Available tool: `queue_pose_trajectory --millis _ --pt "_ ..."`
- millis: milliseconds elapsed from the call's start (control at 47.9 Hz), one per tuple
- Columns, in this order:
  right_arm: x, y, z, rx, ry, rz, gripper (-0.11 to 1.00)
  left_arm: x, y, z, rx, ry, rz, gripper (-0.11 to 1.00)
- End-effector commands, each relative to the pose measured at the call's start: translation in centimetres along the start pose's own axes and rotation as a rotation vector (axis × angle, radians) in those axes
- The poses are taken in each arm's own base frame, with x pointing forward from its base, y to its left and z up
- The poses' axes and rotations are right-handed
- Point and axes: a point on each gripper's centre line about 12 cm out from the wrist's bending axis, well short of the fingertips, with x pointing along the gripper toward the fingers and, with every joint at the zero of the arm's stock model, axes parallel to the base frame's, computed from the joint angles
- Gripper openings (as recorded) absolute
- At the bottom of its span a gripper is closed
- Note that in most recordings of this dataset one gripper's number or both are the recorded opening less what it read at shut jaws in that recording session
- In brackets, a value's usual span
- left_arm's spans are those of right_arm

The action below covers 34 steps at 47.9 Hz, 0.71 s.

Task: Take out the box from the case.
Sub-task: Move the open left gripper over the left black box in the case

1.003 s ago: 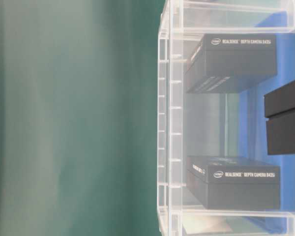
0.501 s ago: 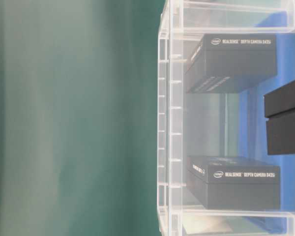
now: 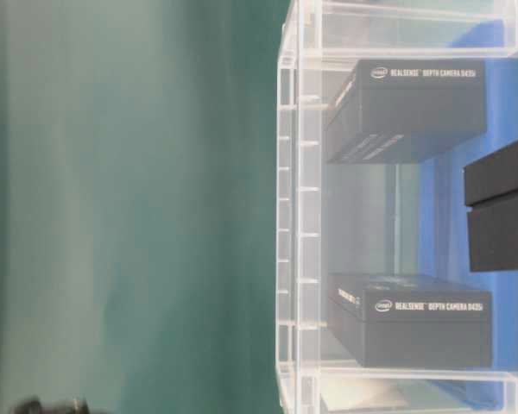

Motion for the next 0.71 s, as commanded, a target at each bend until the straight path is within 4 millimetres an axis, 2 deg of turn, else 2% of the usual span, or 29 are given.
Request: queue_pose_trajectory --millis 0,230,481,690 --pt "-0.5 0.0 0.3 0.002 -0.02 0.019 0.94 -1.3 -2.4 0.8 0.009 -0.023 -0.048 0.86" --pt "-0.5 0.1 0.5 -0.003 -0.043 0.03 0.94 -2.0 -7.2 2.4 0.019 -0.037 -0.086 0.86" --pt "-0.4 0.3 0.6 -0.033 -0.053 0.043 0.94 -1.6 -11.3 2.7 0.019 -0.044 -0.087 0.86" --pt "-0.4 0.2 0.6 -0.041 -0.055 0.046 0.94 -1.1 -12.8 2.8 0.018 -0.049 -0.066 0.86"
